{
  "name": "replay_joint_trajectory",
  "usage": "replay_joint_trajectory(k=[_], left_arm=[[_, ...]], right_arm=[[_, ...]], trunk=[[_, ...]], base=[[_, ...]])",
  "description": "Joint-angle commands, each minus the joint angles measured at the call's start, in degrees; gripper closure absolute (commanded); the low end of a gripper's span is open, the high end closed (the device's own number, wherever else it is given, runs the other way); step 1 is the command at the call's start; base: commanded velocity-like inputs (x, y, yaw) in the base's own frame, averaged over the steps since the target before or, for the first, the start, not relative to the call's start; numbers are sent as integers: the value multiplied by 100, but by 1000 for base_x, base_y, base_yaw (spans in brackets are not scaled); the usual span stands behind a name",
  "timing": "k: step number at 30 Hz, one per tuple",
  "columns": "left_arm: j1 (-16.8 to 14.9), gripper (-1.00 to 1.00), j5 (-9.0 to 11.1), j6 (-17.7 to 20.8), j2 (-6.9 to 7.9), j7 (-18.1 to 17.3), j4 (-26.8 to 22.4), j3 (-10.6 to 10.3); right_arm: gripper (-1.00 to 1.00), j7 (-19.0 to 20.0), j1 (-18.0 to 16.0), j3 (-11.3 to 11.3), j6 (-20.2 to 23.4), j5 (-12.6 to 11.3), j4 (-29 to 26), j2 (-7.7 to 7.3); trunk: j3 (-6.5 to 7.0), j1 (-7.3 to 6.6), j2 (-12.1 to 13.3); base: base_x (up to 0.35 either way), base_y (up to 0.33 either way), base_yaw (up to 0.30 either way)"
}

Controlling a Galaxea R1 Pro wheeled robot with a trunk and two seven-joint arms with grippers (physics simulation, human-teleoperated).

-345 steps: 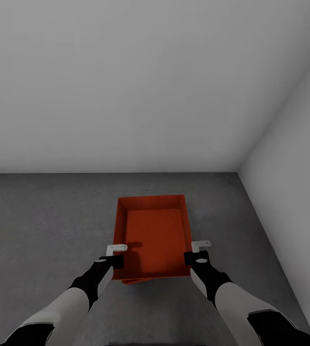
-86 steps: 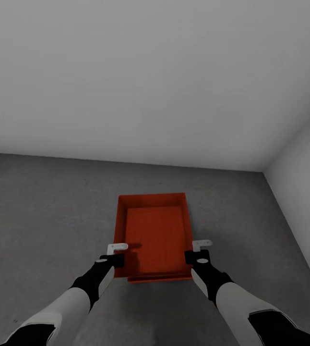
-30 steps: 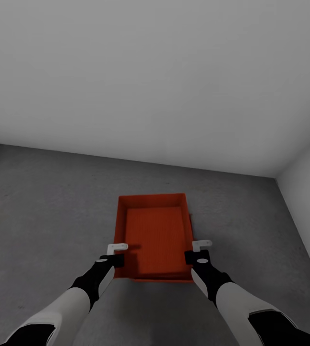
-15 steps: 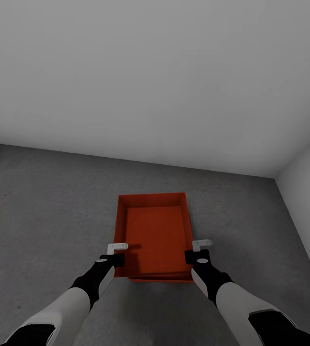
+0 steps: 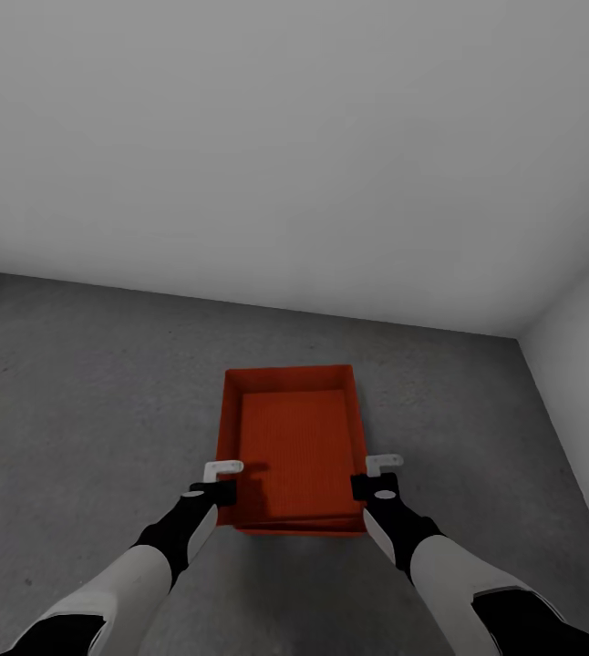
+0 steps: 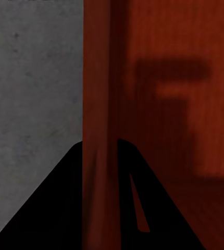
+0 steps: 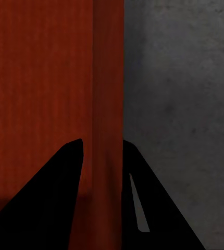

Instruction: Move the two storage containers from the living room to the garage. In the garage, place one container on the floor and stack the other container on top of it (either order is fine).

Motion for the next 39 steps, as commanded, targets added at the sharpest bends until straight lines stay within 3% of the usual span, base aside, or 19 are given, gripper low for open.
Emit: replay_joint_trajectory(k=[1, 39], left_arm=[[-1, 100, -69, -8, 194, 32, -29, -73], [-1, 100, -75, 9, 182, 41, -22, -73]], right_arm=[[100, -21, -4, 43, 259, -35, 22, -21], [100, -21, -4, 35, 265, -35, 31, -21]], trunk=[[-3, 0, -2], [-3, 0, -2]], base=[[0, -3, 0], [0, 0, 0]])
